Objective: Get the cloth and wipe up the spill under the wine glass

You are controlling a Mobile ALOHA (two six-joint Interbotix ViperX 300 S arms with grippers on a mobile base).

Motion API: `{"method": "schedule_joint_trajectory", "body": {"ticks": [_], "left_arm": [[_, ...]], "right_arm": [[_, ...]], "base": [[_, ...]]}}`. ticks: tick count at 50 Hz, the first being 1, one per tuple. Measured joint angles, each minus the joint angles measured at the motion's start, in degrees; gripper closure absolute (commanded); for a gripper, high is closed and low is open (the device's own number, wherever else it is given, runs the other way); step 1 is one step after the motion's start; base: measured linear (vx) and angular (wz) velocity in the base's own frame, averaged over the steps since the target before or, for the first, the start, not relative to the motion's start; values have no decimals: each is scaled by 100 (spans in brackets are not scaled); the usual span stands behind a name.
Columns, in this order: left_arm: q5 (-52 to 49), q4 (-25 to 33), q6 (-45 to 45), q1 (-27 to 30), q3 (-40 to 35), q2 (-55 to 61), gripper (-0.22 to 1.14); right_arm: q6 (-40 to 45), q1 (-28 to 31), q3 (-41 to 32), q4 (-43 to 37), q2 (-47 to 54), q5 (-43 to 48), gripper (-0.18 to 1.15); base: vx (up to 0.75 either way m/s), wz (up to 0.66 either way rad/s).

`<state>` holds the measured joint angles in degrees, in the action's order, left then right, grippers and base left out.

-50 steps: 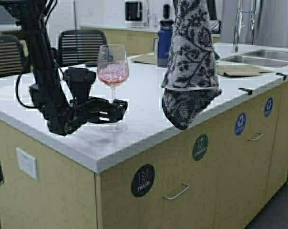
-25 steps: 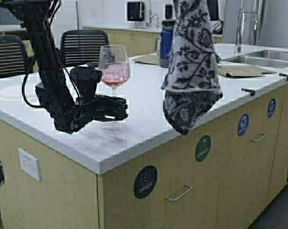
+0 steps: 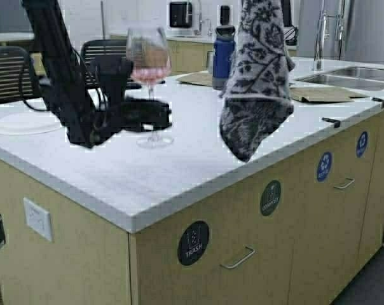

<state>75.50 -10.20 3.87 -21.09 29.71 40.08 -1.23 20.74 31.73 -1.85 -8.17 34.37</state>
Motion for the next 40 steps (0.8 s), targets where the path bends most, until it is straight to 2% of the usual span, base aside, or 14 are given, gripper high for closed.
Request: {"method": "schedule_joint_trajectory", "body": {"ticks": [9, 17, 28, 40], "left_arm": [[9, 0, 9, -35, 765, -967, 57], [9, 0, 18, -18, 1433, -1837, 57], [-132, 0, 185, -26, 2048, -2839, 57], [-1063, 0, 483, -26, 2083, -3832, 57]], "right_arm": [[9, 0, -1160, 0, 1160, 0, 91], [26, 0, -1749, 0, 1978, 0, 91], [229, 158, -1898, -9, 2777, 0, 91], [413, 633, -1986, 0, 3647, 9, 91]], "base": [[0, 0], [0, 0], [0, 0], [0, 0]]}}
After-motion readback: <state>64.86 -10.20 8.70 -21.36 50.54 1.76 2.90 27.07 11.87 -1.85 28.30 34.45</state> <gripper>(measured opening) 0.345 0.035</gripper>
